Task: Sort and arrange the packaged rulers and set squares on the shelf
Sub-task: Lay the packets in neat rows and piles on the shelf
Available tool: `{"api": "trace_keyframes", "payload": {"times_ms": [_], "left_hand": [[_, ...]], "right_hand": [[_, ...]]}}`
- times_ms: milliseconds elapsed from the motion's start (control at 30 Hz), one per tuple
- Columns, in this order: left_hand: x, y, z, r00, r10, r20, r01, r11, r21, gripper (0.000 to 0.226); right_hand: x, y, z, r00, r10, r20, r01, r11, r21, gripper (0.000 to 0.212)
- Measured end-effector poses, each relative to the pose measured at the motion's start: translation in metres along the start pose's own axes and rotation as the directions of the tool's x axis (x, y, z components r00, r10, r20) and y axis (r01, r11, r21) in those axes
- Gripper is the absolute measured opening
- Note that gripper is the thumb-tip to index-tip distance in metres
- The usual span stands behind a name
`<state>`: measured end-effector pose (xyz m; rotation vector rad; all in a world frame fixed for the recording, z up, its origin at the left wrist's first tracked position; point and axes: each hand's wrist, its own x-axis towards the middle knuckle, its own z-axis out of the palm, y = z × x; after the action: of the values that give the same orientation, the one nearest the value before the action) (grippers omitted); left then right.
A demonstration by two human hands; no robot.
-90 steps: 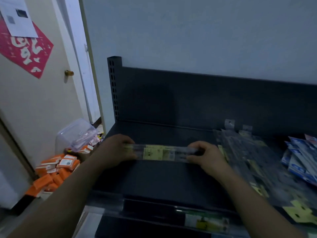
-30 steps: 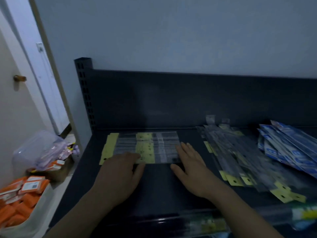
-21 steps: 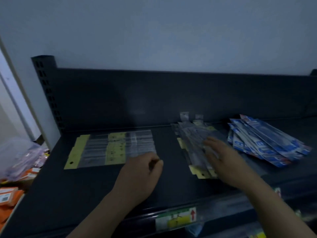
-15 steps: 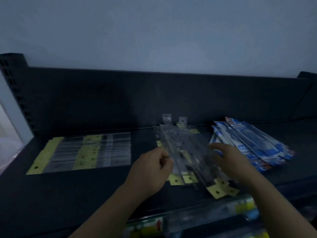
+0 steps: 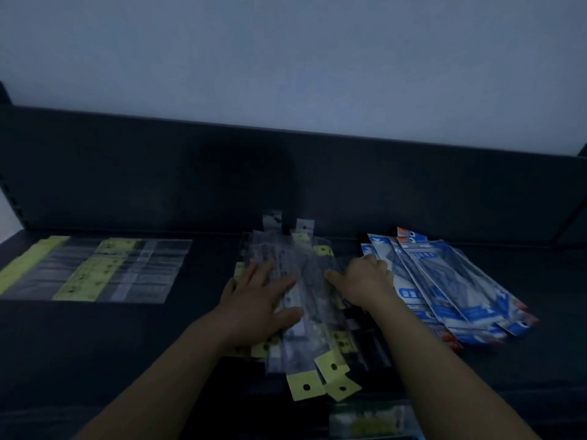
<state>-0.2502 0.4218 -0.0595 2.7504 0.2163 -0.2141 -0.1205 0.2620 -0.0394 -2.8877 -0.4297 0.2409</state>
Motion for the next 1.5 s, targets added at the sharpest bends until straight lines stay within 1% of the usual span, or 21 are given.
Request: {"api": "trace_keyframes", "payload": {"times_ms": [167,233,267,300,400,467,533,600,667,700,800,900,1000,1067,1133,1167,1200,1267,1367,1433,1500], "left_hand": [[0.0,-0.001,0.001,1.0,0.004,-0.013,-0.004,1.0,-0.022,0.068],[0.0,-0.002,0.002,1.0,0.008,-0.018,-0.008,1.0,-0.026,0.068],[0.0,-0.002,0.002,1.0,0.01,-0.019,-0.011,0.999,-0.032,0.068],[-0.001,-0.002,0.001,1.0,0.013,-0.018,-0.014,0.999,-0.042,0.068],[-0.003,-0.003,-0.002,0.999,0.032,-0.027,-0.035,0.994,-0.1,0.07],[-0.009,-0.004,-0.008,0.995,0.025,-0.098,-0.048,0.969,-0.242,0.07],[-0.018,-0.007,-0.015,0.98,-0.016,-0.199,-0.055,0.937,-0.344,0.061],[-0.029,-0.014,-0.019,0.958,-0.089,-0.272,0.001,0.951,-0.308,0.049],[-0.041,-0.019,-0.02,0.944,-0.174,-0.281,0.098,0.959,-0.265,0.039],[-0.047,-0.02,-0.021,0.944,-0.205,-0.259,0.141,0.959,-0.245,0.038],[-0.058,-0.02,-0.022,0.95,-0.263,-0.17,0.22,0.946,-0.238,0.047],[-0.058,-0.02,-0.026,0.932,-0.292,-0.213,0.229,0.934,-0.275,0.036],[-0.049,-0.026,-0.026,0.915,-0.307,-0.263,0.2,0.909,-0.366,0.022],[-0.045,-0.029,-0.027,0.917,-0.332,-0.221,0.163,0.818,-0.552,0.029],[-0.039,-0.03,-0.029,0.921,-0.375,-0.11,0.154,0.606,-0.78,0.037],[-0.035,-0.03,-0.03,0.92,-0.389,-0.051,0.17,0.512,-0.842,0.035],[-0.031,-0.03,-0.031,0.916,-0.4,-0.018,0.185,0.464,-0.866,0.029],[-0.021,-0.031,-0.033,0.905,-0.425,0.029,0.222,0.411,-0.884,0.007],[-0.013,-0.029,-0.038,0.888,-0.443,0.12,0.28,0.316,-0.907,0.011],[-0.007,-0.025,-0.041,0.88,-0.445,0.165,0.324,0.31,-0.894,0.01],[0.0,-0.019,-0.044,0.878,-0.449,0.165,0.343,0.349,-0.872,0.016]], "right_hand": [[0.012,-0.006,0.0,0.995,0.044,0.093,-0.057,0.988,0.144,0.081],[0.013,-0.008,0.001,0.993,0.03,0.114,-0.053,0.977,0.207,0.064],[0.013,-0.008,0.001,0.993,0.021,0.119,-0.052,0.963,0.264,0.051],[0.013,-0.007,0.001,0.993,0.014,0.114,-0.053,0.939,0.34,0.046],[0.006,0.0,-0.007,0.999,0.027,0.022,-0.035,0.856,0.516,0.045],[0.0,0.006,-0.013,1.0,0.008,-0.029,0.007,0.878,0.479,0.051],[-0.007,0.011,-0.015,1.0,-0.025,0.014,0.018,0.928,0.372,0.052],[-0.015,0.014,-0.009,0.997,-0.069,0.026,0.061,0.972,0.229,0.048],[-0.024,0.011,-0.001,0.983,-0.166,-0.077,0.174,0.978,0.113,0.033],[-0.029,0.008,0.003,0.967,-0.226,-0.114,0.243,0.957,0.16,0.02],[-0.048,-0.009,0.012,0.907,-0.42,0.005,0.384,0.834,0.397,0.05],[-0.053,-0.025,0.025,0.845,-0.529,0.079,0.47,0.804,0.364,0.045],[-0.052,-0.025,0.034,0.867,-0.498,0.013,0.457,0.805,0.379,0.04],[-0.054,-0.022,0.033,0.882,-0.472,-0.011,0.427,0.787,0.445,0.041],[-0.056,-0.02,0.032,0.885,-0.466,-0.008,0.415,0.78,0.468,0.042],[-0.057,-0.02,0.031,0.885,-0.465,-0.008,0.414,0.781,0.468,0.042],[-0.058,-0.02,0.031,0.885,-0.466,-0.011,0.416,0.78,0.468,0.042],[-0.058,-0.021,0.031,0.885,-0.466,-0.017,0.418,0.775,0.473,0.042],[-0.057,-0.02,0.033,0.889,-0.458,-0.027,0.413,0.774,0.48,0.041],[-0.057,-0.02,0.033,0.891,-0.452,-0.03,0.41,0.778,0.476,0.04],[-0.056,-0.021,0.033,0.895,-0.444,-0.026,0.405,0.789,0.463,0.04]]}}
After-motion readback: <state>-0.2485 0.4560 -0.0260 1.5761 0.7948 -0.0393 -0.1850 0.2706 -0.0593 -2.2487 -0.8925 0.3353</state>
